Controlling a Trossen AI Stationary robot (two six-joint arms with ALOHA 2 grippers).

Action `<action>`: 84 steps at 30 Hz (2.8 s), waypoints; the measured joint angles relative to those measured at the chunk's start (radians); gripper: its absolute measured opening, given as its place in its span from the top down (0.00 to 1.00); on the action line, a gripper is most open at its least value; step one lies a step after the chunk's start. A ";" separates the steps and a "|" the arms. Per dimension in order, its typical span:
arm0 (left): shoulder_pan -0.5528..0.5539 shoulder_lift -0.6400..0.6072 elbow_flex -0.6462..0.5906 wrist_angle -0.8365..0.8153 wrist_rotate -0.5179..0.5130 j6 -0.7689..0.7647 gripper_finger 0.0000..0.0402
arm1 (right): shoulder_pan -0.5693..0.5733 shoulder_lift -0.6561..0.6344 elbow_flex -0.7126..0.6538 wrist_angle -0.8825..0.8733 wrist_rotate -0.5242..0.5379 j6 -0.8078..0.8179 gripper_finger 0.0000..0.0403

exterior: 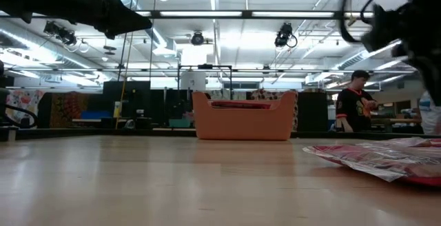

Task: Sort popcorn bags into baskets
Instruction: Put the red popcorn bag into the orange bin

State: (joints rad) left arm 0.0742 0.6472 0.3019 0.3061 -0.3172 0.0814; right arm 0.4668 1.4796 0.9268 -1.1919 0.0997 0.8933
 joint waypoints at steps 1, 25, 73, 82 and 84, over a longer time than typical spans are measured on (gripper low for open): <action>0.000 0.000 0.000 0.000 0.000 0.000 0.89 | 0.009 0.018 0.000 -0.015 -0.024 0.012 0.78; 0.000 0.000 0.000 -0.016 0.000 0.007 0.89 | 0.338 0.326 0.000 -0.026 0.184 0.145 0.50; 0.000 0.000 0.001 -0.016 0.000 0.008 0.89 | 0.226 0.310 0.036 -0.030 0.350 0.140 0.99; 0.000 0.000 0.001 -0.016 0.000 0.007 0.89 | 0.148 0.308 0.187 -0.139 0.491 0.044 0.99; 0.000 0.000 0.001 -0.015 0.000 0.007 0.89 | 0.129 0.308 0.220 -0.144 0.524 0.016 0.99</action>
State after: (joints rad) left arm 0.0742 0.6476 0.3027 0.2909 -0.3172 0.0883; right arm 0.5961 1.7878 1.1465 -1.3362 0.6233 0.9090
